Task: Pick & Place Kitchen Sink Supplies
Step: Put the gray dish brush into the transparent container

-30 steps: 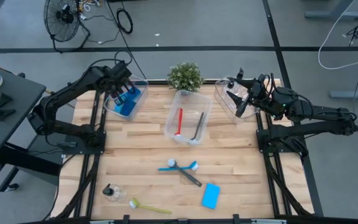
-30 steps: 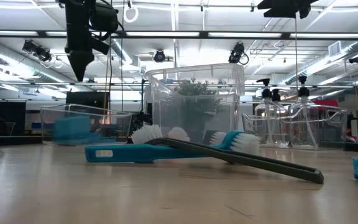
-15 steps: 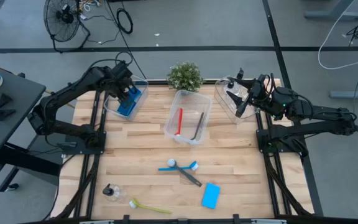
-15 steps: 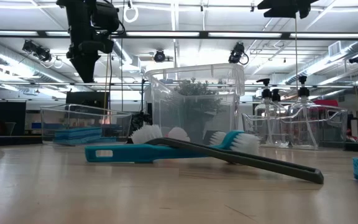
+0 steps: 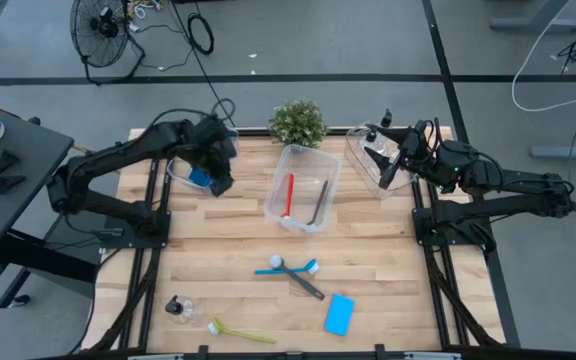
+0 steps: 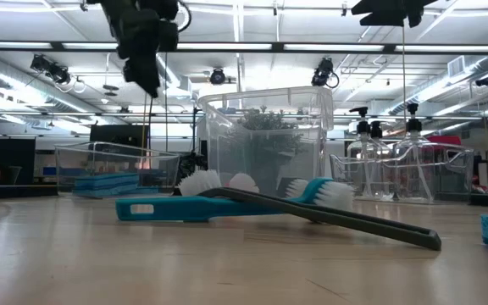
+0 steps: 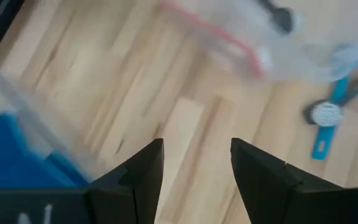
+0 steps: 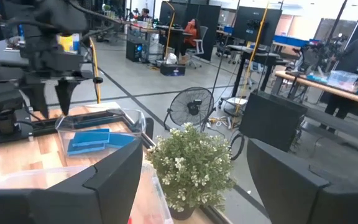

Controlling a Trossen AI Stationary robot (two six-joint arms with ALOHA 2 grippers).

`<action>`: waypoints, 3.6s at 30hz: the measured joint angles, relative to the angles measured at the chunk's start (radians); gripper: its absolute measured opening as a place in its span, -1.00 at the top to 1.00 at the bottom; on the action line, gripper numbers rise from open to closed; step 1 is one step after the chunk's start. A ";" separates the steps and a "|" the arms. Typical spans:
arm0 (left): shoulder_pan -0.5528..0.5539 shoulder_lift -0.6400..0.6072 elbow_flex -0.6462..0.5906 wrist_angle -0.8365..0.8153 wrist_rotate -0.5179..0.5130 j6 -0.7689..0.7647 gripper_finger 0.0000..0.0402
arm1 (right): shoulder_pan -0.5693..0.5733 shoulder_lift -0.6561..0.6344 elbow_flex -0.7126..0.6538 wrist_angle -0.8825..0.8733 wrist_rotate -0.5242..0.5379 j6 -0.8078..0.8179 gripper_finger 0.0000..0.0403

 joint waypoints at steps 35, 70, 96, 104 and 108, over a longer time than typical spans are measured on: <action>-0.561 0.001 0.000 0.254 -0.055 0.138 0.04 | 0.286 0.066 0.000 0.004 -0.264 0.176 -0.38; -0.619 0.057 0.000 0.351 -0.054 0.174 0.04 | 0.565 0.468 0.000 -0.025 -0.420 0.424 -0.27; -0.775 0.294 0.000 0.612 -0.045 0.404 0.04 | 0.565 0.493 0.000 -0.077 -0.377 0.562 -0.27; -0.838 0.400 0.000 0.835 -0.112 0.407 0.04 | 0.565 0.493 0.000 -0.073 -0.375 0.508 -0.27; -0.842 0.446 0.001 0.911 -0.143 0.408 0.04 | 0.565 0.493 0.000 -0.073 -0.375 0.508 -0.27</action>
